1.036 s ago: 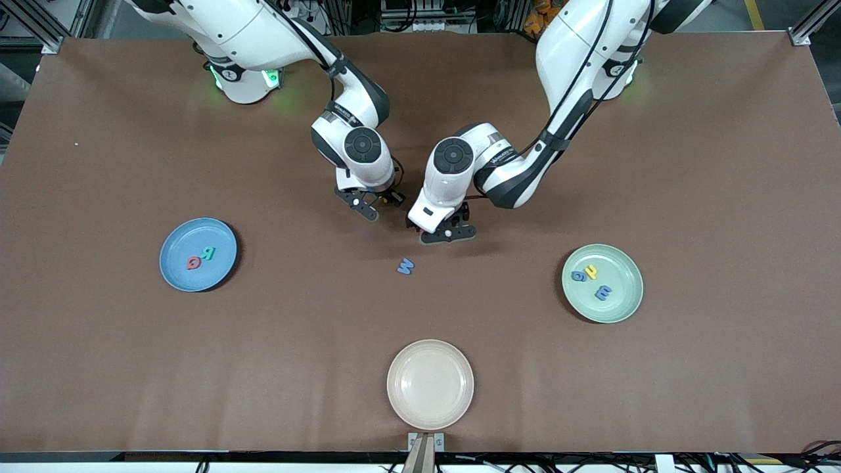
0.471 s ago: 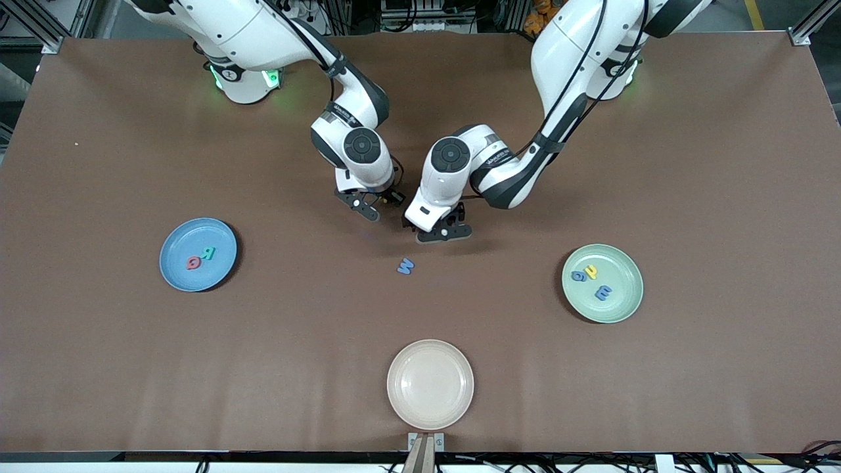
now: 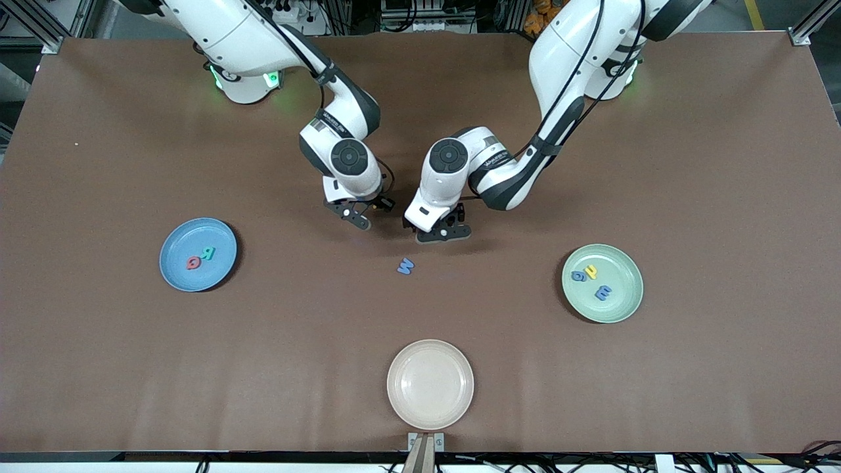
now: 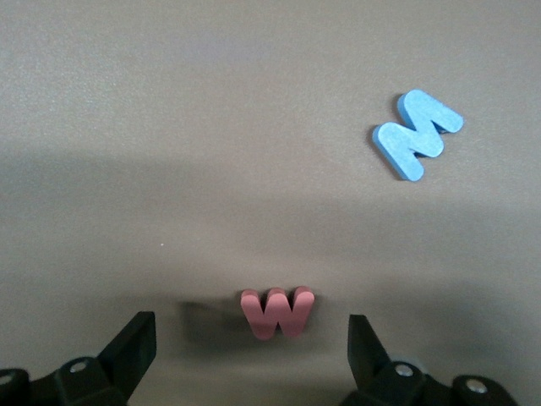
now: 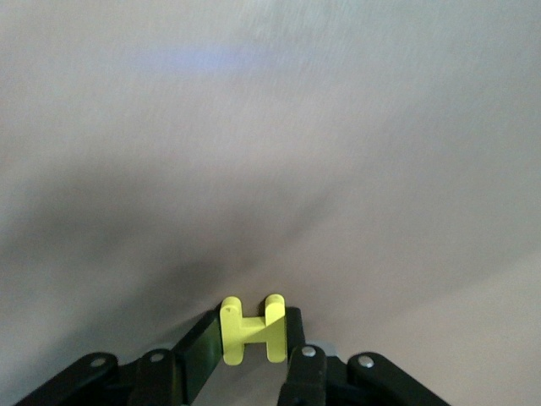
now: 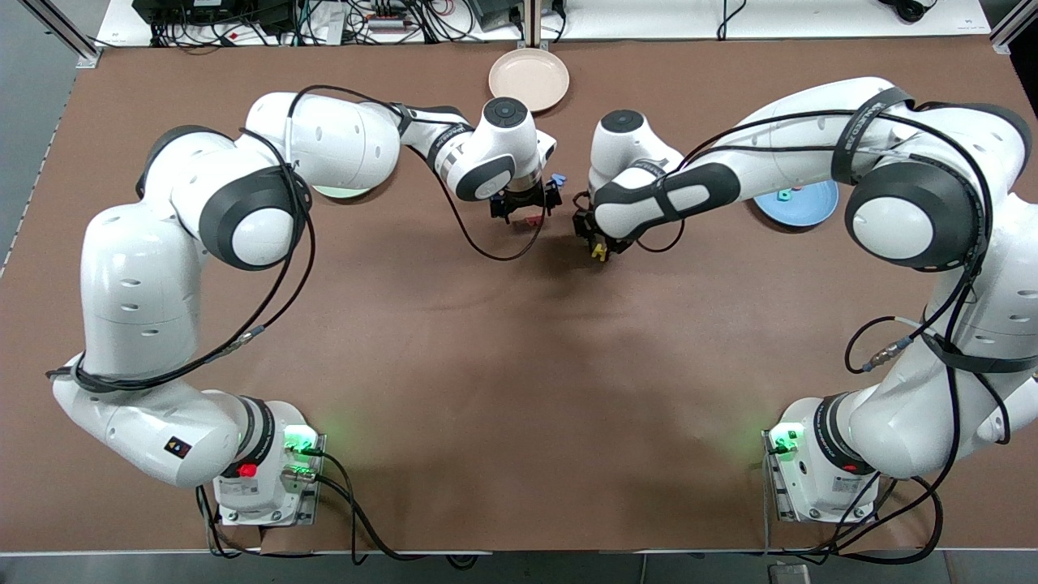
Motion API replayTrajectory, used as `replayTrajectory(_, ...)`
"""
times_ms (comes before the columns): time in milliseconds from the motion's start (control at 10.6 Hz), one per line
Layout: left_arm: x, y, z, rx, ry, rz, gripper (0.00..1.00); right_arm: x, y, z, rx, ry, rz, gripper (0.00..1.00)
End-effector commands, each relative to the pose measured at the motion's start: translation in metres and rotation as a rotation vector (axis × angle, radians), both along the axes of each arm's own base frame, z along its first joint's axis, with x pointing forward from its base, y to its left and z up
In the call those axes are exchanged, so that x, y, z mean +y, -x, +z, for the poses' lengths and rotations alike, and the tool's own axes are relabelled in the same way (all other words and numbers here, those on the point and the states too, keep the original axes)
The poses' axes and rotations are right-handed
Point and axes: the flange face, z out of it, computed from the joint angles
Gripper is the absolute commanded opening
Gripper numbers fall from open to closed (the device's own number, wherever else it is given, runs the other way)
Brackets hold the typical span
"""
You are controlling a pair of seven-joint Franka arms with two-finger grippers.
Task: Sort uppercase to blue plate, lowercase to green plate
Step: 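Lift the yellow H with the right gripper while the left gripper reaches pink w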
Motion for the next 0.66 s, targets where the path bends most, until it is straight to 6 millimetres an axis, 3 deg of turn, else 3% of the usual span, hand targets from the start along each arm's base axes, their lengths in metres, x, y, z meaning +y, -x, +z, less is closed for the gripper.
replayTrajectory(0,-0.004,0.002,-0.006,-0.03,0.005,0.005,1.0,-0.031,-0.018,0.015,0.008,0.01,0.066,0.28)
replayTrajectory(282,-0.009,0.009,-0.016,-0.041,-0.004,-0.03,0.96,-0.076,-0.044,0.027,0.038,0.011,0.165,0.28)
replayTrajectory(565,-0.009,0.007,-0.012,-0.059,-0.009,-0.047,0.96,-0.09,-0.052,0.03,0.043,0.011,0.187,0.28)
